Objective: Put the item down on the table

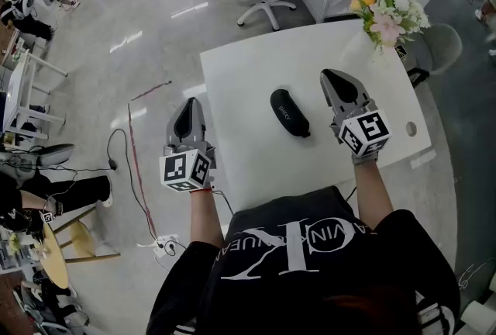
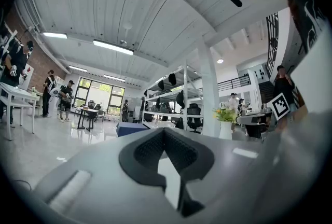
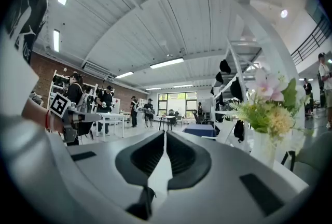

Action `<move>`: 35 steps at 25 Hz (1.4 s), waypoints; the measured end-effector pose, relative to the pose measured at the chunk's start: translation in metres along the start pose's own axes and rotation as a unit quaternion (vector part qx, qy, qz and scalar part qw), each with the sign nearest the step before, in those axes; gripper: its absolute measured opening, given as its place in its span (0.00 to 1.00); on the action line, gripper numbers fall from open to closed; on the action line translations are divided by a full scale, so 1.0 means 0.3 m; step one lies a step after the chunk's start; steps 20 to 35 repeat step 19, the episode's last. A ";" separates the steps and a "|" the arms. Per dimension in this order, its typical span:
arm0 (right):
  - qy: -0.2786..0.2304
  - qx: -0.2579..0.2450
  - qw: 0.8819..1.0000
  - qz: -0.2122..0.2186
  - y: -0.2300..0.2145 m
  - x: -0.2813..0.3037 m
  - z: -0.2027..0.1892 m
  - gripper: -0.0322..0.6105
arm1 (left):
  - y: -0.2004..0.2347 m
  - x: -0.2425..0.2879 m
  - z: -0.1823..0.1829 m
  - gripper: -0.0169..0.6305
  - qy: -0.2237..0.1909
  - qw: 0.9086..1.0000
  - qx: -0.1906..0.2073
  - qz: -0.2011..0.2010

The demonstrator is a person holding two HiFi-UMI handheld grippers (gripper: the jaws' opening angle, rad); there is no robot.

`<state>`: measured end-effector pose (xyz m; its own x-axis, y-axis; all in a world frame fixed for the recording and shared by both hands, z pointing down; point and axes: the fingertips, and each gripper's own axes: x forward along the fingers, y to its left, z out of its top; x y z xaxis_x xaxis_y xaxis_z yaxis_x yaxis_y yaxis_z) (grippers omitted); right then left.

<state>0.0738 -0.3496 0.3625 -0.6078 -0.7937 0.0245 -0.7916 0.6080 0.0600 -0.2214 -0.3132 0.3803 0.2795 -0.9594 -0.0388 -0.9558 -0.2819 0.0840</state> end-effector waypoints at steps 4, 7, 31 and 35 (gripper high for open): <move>0.002 0.004 1.000 -0.001 -0.001 -0.001 -0.011 0.09 | -0.001 0.002 -0.009 0.04 0.002 1.000 -0.003 0.000; 0.004 0.007 1.000 -0.001 -0.001 -0.006 -0.021 0.09 | -0.008 0.004 -0.017 0.04 0.005 1.000 -0.004 -0.002; 0.004 0.013 1.000 -0.008 -0.005 -0.024 -0.034 0.09 | -0.014 0.004 -0.031 0.04 0.009 1.000 -0.009 -0.004; 0.004 0.013 1.000 -0.008 -0.005 -0.024 -0.034 0.09 | -0.014 0.004 -0.031 0.04 0.009 1.000 -0.009 -0.004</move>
